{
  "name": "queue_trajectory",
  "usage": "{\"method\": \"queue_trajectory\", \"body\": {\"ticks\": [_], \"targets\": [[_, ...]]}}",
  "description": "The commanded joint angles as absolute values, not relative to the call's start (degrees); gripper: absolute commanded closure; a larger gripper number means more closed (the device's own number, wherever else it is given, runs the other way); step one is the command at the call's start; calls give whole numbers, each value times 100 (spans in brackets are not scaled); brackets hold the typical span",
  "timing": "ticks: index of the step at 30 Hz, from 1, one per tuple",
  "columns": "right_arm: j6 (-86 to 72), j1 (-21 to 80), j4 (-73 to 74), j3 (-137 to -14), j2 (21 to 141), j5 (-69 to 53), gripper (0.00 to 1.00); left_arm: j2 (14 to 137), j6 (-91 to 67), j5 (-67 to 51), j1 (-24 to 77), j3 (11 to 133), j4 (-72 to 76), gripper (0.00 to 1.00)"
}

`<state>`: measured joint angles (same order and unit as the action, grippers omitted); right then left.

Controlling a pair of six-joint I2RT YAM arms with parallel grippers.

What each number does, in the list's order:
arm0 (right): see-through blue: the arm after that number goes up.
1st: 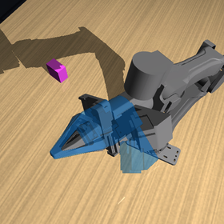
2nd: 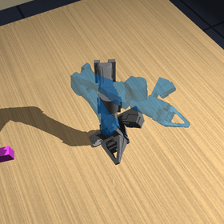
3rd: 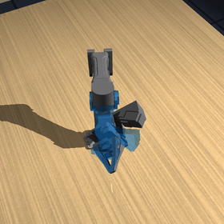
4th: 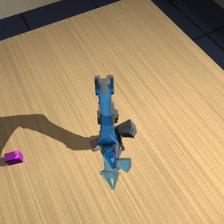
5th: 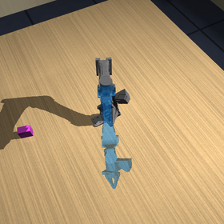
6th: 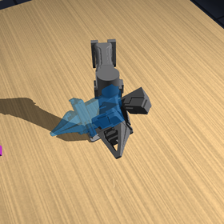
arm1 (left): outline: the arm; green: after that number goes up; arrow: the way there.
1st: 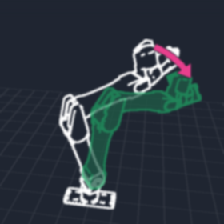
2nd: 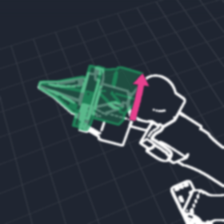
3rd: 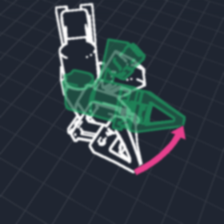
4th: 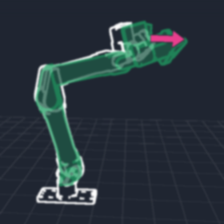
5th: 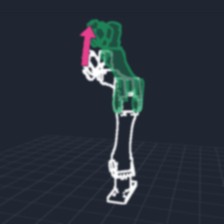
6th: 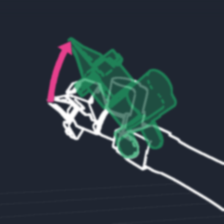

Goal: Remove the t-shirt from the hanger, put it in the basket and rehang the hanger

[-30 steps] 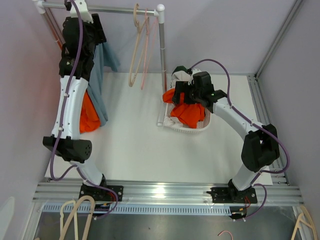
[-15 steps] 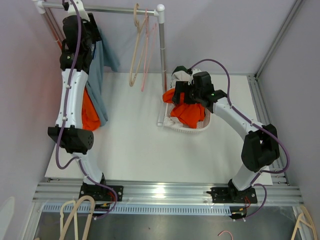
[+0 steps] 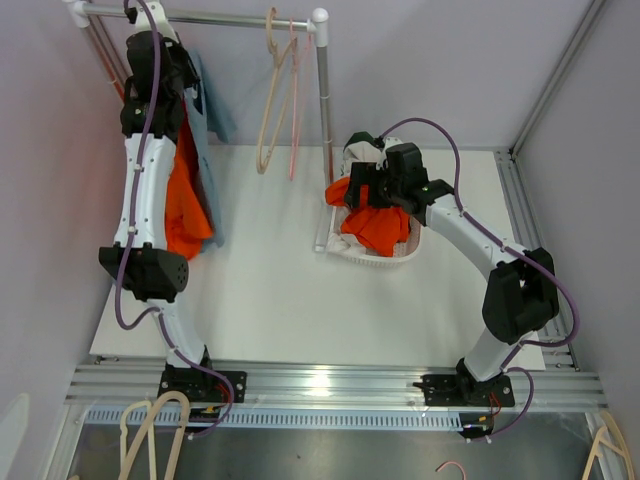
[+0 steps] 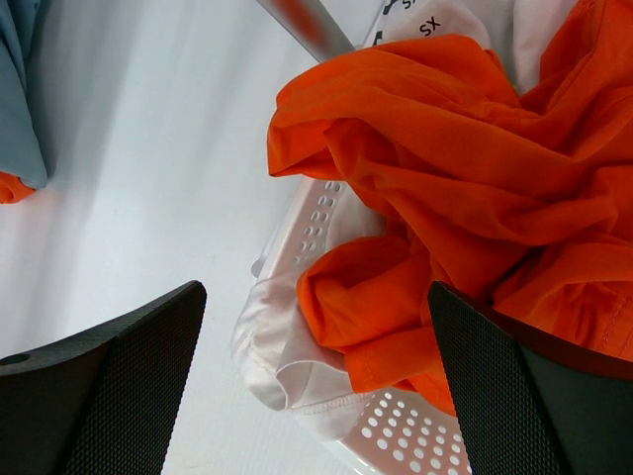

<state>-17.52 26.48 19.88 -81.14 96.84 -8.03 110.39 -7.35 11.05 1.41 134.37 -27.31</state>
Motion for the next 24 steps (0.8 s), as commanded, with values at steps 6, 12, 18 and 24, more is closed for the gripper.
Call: {"method": "queue_trajectory", "body": {"ticks": [6,12,18,24], "targets": [[-1705,2672,2065,-8341,9686,-853,1,10776,-844,141,105,13851,-2119,99],[-1670,2698,2074,-8332,9659,-809,1,10328,-888,-211,132,13623,-1767,99],[-1679,2707,2074,-8314,9589,-791,1,9871,-844,-211,184,13404,-1653,99],[-1661,2751,2127,-8323,9510,-773,0,9325,-826,-36,290,12920,-1537,99]]}}
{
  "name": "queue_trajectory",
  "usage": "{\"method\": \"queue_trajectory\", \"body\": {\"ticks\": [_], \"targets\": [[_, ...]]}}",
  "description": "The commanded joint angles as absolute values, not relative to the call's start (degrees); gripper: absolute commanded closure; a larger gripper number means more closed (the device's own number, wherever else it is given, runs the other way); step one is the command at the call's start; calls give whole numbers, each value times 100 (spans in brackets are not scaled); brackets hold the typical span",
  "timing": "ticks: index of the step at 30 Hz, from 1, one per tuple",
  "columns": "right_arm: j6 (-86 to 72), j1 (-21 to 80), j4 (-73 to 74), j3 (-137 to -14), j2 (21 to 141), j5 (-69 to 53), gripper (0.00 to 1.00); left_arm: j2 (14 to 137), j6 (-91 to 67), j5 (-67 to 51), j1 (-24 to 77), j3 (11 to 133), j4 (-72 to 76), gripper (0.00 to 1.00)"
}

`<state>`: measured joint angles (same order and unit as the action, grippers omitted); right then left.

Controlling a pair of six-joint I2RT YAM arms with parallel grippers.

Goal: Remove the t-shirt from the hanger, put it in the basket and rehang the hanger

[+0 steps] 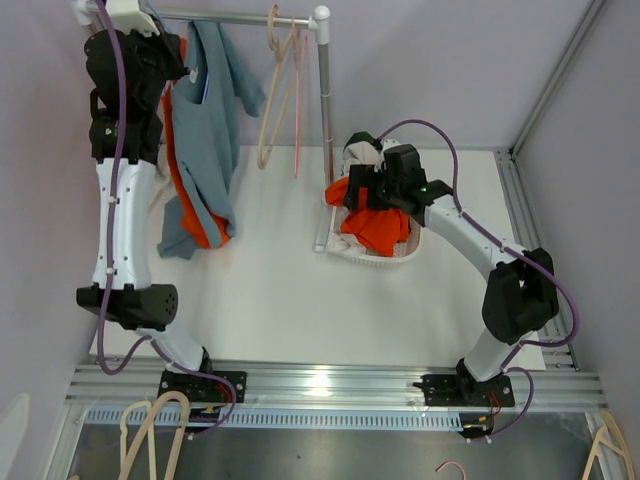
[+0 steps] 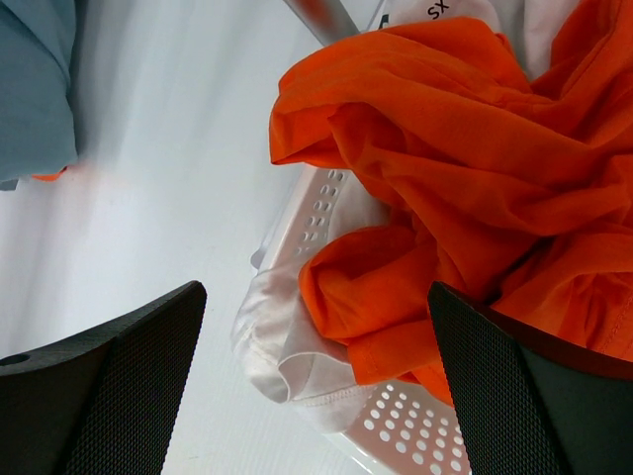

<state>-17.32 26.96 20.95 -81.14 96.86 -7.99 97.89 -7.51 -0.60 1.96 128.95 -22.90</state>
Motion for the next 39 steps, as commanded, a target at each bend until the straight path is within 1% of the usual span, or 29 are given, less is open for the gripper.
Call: {"method": "queue_trajectory", "body": {"ticks": [1,7,8,11,12,13,15,17,18,19,21,22,25,26,27,30,32,36,37,39], "targets": [[-1661,2760,2127,-8332,9484,-747,0,9308,-870,95,307,13007,-1764,99],[-1652,2847,2320,-8464,9194,-624,0,8921,-774,1071,825,12604,-2171,99],[-1626,2900,2364,-8499,9063,-511,1,8851,-669,1194,904,12282,-2162,99],[-1547,3190,2531,-8482,8694,-177,1,8526,-650,1528,1151,11954,-2110,99],[-1538,3286,2644,-8429,8588,50,0,8404,-642,1625,1264,11483,-2057,99],[-1512,3383,2672,-8385,8474,288,1,8115,-650,1904,1327,11296,-2013,99],[-1468,3743,2742,-8202,8097,674,0,7797,-633,2143,1528,10507,-1803,99],[-1459,4102,2760,-8034,7806,825,0,7393,-581,2546,1678,10023,-1758,99],[-1459,4252,2681,-7920,7422,878,0,7296,-554,2740,1844,9750,-1749,99],[-1450,4402,2585,-7606,7200,940,1,7191,-554,2925,1924,9495,-1749,99],[-1485,4824,2348,-7296,6604,923,0,6848,-659,3365,2082,9239,-1801,99],[-1503,4921,2286,-7086,6453,688,1,6725,-720,3505,2144,8854,-1819,99],[-1600,5378,2171,-6952,6249,413,3,6364,-922,4041,2460,8527,-2020,99],[-1591,5527,2153,-6970,6275,317,3,6328,-949,4347,2574,8482,-2100,99],[-1573,5650,2084,-6987,6310,325,3,6319,-949,4899,2801,8499,-2188,99],[-1459,6169,1873,-7075,6609,430,2,6302,-1107,5683,3180,8525,-2522,99],[-1354,6485,1759,-7128,6828,501,3,6258,-1265,5958,3339,8508,-2654,99],[-1143,7013,891,-6883,6996,632,2,6284,-1187,6345,3594,8551,-2689,99],[-1090,7101,749,-6812,7013,668,2,6423,-1169,6737,3630,8674,-2733,99],[-950,7294,223,-6585,7110,729,2,6608,-1178,7082,3708,8893,-3004,99]]}}
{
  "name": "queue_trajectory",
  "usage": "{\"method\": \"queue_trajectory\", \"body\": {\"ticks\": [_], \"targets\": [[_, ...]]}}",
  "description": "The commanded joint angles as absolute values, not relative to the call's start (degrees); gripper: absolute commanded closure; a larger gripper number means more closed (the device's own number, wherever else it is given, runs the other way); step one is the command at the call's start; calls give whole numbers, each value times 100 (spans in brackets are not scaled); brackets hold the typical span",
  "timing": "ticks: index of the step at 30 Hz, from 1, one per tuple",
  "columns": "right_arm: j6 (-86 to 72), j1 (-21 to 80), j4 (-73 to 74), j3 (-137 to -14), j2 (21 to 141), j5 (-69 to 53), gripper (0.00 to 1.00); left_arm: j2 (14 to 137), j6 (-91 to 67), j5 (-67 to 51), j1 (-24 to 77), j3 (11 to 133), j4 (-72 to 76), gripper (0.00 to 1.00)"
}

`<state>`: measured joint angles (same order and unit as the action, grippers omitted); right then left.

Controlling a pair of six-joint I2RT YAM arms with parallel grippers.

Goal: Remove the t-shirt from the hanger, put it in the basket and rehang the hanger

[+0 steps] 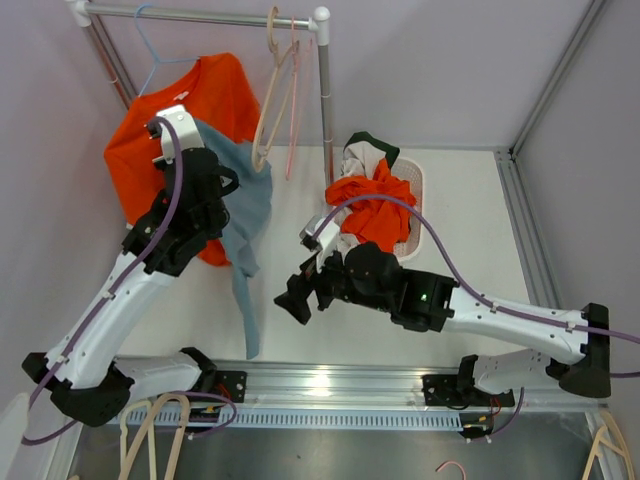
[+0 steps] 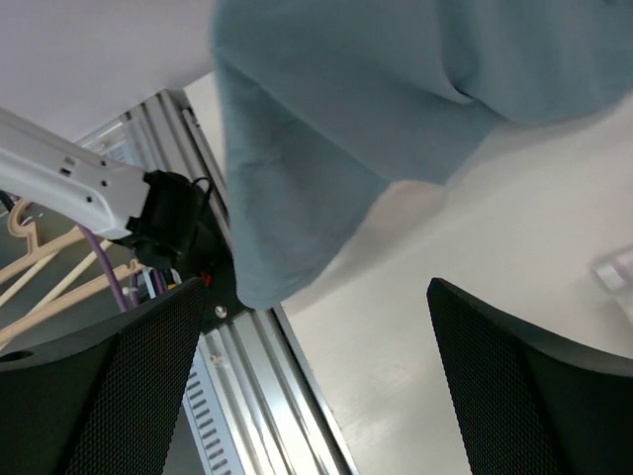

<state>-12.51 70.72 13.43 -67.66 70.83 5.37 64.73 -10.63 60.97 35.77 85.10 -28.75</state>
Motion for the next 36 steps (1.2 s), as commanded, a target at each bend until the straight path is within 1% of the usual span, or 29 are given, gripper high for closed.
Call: {"method": "queue_trajectory", "body": {"ticks": [1,3,8,10,12,13,14,15,16,17,18,22,26,31,33,36], "targets": [[-906,7347,81,-6513,7154,747,2,6688,-1230,7171,3735,8999,-3102,99],[-853,7418,-384,-6451,7381,703,2,6768,-1257,7321,3831,9035,-3094,99],[-774,7488,-860,-6688,8129,624,5,6776,-1257,7321,3972,8947,-2988,99],[-668,7541,-1036,-6741,8409,773,8,6794,-1257,7339,3999,8965,-3006,100],[-607,7541,-1177,-6881,8595,992,14,6759,-1292,7234,4034,8939,-3032,99],[-546,7541,-1143,-7038,8761,1158,24,6733,-1353,7094,4060,8878,-3067,99],[-554,7541,-1064,-7144,8824,1195,36,6706,-1371,7093,4061,8842,-3050,99],[-562,7532,-976,-7224,8868,1213,54,6636,-1371,7032,4061,8807,-3015,99],[-623,7541,-923,-7259,8868,1213,88,6601,-1319,7005,4061,8754,-2971,99],[-650,7558,-871,-7260,8807,1239,97,6574,-1257,6996,4061,8667,-2771,99],[-659,7567,-835,-7173,8746,1283,100,6539,-1161,6996,4061,8536,-2647,99],[-729,7786,-738,-6699,8315,1511,100,6521,-1002,6795,4025,8402,-2268,99],[-931,8400,-589,-6057,7858,2020,100,6810,-905,6487,3842,8428,-1960,99],[-1590,9052,-545,-5310,7445,2610,100,7312,-871,6258,3542,9025,-1960,99],[-1931,9306,-633,-4958,7444,2777,100,7610,-783,6249,3446,9368,-2012,99],[-2232,9352,-694,-4685,7672,2847,100,7795,-685,6232,3419,9808,-2214,99]]}}
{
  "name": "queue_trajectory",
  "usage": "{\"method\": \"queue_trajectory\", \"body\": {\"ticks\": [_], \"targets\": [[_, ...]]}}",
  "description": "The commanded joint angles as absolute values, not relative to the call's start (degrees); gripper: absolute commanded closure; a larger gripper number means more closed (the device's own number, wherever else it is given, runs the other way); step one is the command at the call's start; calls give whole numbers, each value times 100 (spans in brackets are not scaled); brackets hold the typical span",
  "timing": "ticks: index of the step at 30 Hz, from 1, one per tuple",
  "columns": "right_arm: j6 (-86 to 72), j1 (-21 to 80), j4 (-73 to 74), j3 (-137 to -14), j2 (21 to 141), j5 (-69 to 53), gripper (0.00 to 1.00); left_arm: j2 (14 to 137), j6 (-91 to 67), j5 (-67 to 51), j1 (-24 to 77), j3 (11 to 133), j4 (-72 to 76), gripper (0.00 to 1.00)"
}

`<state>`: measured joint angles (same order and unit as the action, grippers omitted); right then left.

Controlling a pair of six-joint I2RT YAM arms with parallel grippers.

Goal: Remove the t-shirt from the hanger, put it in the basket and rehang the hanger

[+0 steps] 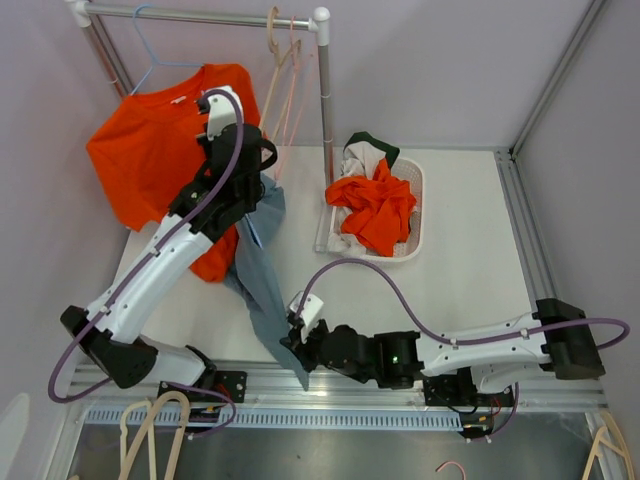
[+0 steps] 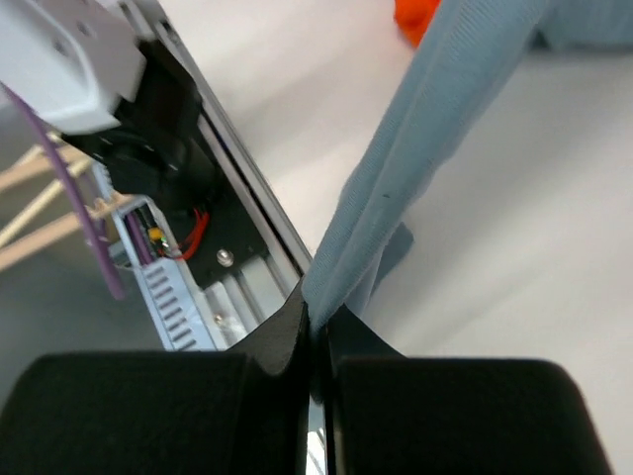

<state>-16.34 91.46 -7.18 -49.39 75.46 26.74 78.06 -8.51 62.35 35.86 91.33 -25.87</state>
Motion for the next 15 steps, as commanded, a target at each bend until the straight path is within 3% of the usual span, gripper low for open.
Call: {"method": "queue_trajectory", "body": {"ticks": [1,5,9,15], "targets": [[-2311,9360,-729,-4650,7847,2874,100,7787,-729,6188,3419,9869,-2267,99],[-2145,9150,-1010,-4815,8321,2805,100,7481,-931,6030,3419,9976,-2697,99],[-1802,8974,-809,-5289,8446,2864,100,7050,-1921,5232,3436,10274,-4502,99],[-1547,7833,-79,-5783,8008,2664,100,5548,-2391,2104,3489,9765,-6053,99]]}}
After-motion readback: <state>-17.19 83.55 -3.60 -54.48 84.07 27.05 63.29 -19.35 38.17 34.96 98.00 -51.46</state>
